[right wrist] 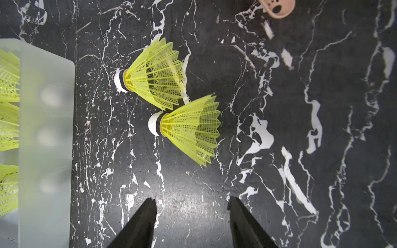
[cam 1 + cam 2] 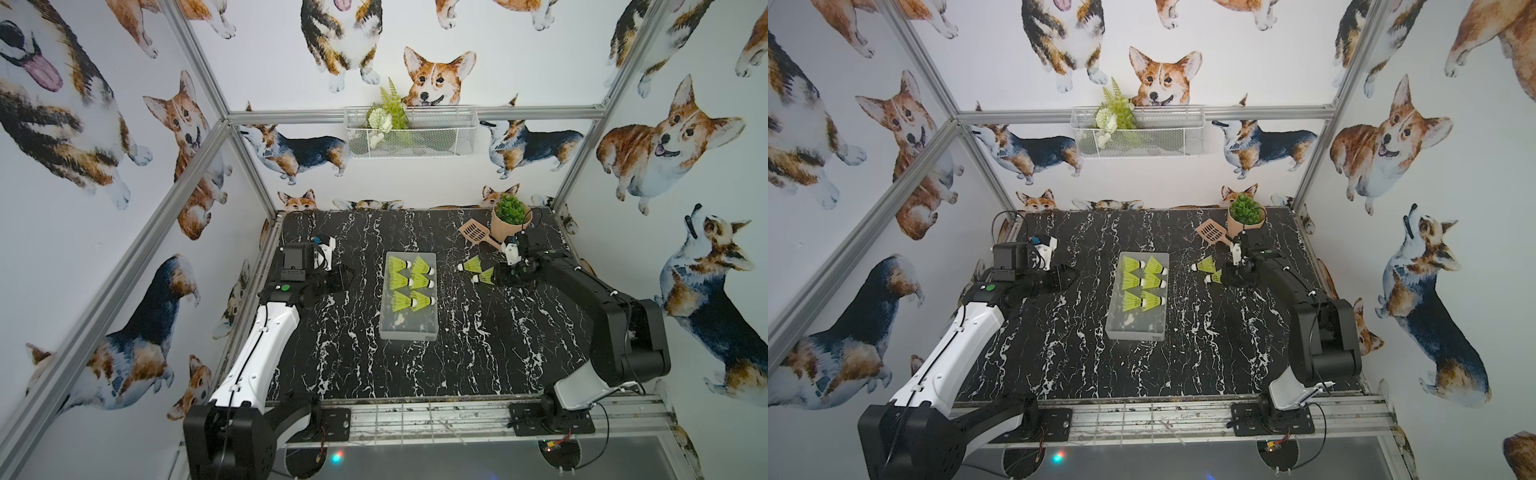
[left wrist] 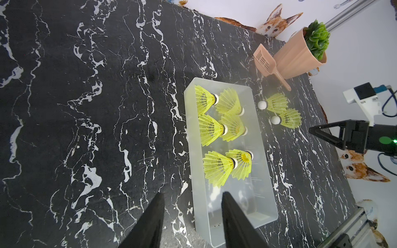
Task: Put the shuttlecocks into the storage box
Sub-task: Adjust the shuttlecock at the center of the board.
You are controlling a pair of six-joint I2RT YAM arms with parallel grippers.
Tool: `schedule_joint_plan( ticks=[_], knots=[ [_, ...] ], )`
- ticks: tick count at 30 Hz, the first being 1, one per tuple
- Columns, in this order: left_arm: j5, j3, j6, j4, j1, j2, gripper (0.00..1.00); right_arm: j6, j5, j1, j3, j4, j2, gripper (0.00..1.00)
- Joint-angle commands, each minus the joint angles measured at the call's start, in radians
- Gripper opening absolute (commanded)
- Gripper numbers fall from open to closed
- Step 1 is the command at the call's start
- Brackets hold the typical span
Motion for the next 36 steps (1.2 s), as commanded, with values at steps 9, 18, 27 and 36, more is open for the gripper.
schedule_joint_plan(
  ticks=[9,18,27,36],
  knots=[
    [0.026,-0.007,0.007,0.014,0.013,-0.005,0.47,-0.07,-0.021,-0.034,0.156,0.003,0.197,0.51],
    [0.027,-0.006,0.007,0.013,0.02,-0.005,0.47,-0.054,-0.153,-0.033,0.187,-0.011,0.226,0.25],
    [0.029,-0.007,0.007,0.013,0.024,-0.005,0.47,-0.004,-0.151,-0.033,0.088,-0.018,0.137,0.06],
    [0.036,-0.006,0.005,0.013,0.025,0.001,0.47,0.016,-0.217,0.004,-0.056,-0.026,-0.019,0.05]
  ],
)
